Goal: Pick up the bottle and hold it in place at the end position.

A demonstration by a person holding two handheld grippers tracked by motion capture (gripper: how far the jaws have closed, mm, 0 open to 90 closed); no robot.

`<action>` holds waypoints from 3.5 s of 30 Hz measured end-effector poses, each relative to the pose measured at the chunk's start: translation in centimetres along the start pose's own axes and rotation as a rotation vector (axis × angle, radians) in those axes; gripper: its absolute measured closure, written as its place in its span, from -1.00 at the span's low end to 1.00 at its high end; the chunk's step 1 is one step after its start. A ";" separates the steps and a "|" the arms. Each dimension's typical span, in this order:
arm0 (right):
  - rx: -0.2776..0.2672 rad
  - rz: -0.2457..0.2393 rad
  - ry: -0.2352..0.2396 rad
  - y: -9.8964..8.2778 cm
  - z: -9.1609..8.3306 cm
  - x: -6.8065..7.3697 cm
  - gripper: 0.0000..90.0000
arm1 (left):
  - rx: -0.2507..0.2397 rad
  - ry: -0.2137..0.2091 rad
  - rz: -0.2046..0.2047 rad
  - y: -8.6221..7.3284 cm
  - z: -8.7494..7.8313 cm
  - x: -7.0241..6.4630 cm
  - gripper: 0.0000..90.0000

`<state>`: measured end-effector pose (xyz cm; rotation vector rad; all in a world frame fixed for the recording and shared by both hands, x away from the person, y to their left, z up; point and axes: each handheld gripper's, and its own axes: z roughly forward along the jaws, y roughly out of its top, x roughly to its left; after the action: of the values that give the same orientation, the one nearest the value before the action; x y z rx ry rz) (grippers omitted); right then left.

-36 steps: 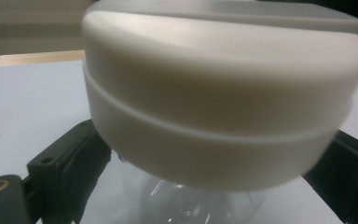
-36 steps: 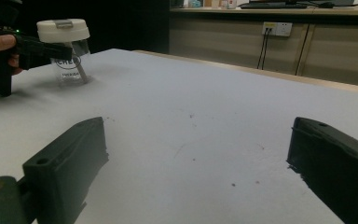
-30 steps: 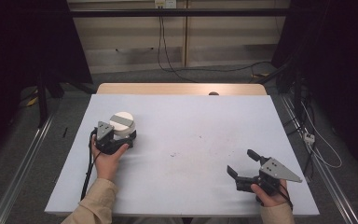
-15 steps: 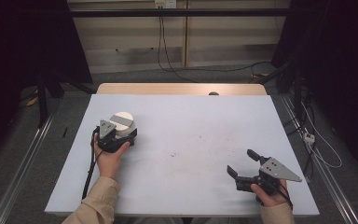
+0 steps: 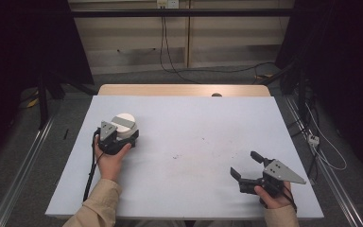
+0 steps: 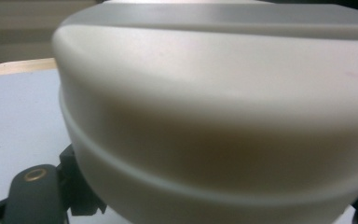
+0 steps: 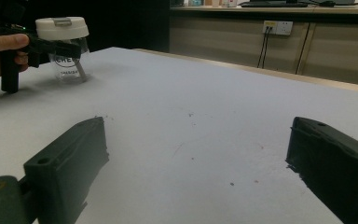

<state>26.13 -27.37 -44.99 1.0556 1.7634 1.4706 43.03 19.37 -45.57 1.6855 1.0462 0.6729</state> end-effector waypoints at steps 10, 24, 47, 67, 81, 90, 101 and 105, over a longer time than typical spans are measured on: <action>-0.001 -0.002 -0.001 0.0 0.1 0.0 -0.90 | -0.030 -0.065 0.026 0.9 0.0 -1.1 -0.60; 0.000 -0.002 -0.003 0.0 0.1 0.0 -0.90 | -0.033 -0.188 0.071 2.1 1.1 -4.1 -0.59; 0.001 -0.002 -0.002 0.0 0.0 -0.1 -0.90 | -0.011 -0.282 0.100 2.6 3.4 -7.6 -0.59; 0.006 -0.004 -0.003 -0.1 0.1 -0.1 -0.90 | 0.009 -0.345 0.125 2.6 5.1 -10.1 -0.59; 0.007 -0.003 -0.003 -0.1 0.0 -0.1 -0.90 | 0.012 -0.345 0.121 2.7 5.9 -10.7 -0.59; 0.008 -0.003 -0.001 -0.1 0.1 -0.1 -0.90 | 0.011 -0.361 0.122 2.9 6.6 -11.4 -0.59; 0.008 0.001 -0.002 -0.2 0.0 -0.2 -0.90 | 0.017 -0.371 0.135 3.0 7.3 -11.9 -0.59; 0.009 0.004 -0.002 -0.2 0.1 -0.2 -0.90 | 0.017 -0.377 0.136 2.9 7.4 -12.0 -0.59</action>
<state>26.23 -27.48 -45.18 1.0650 1.7689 1.4651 44.41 5.07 -44.86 1.8218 0.6775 0.4087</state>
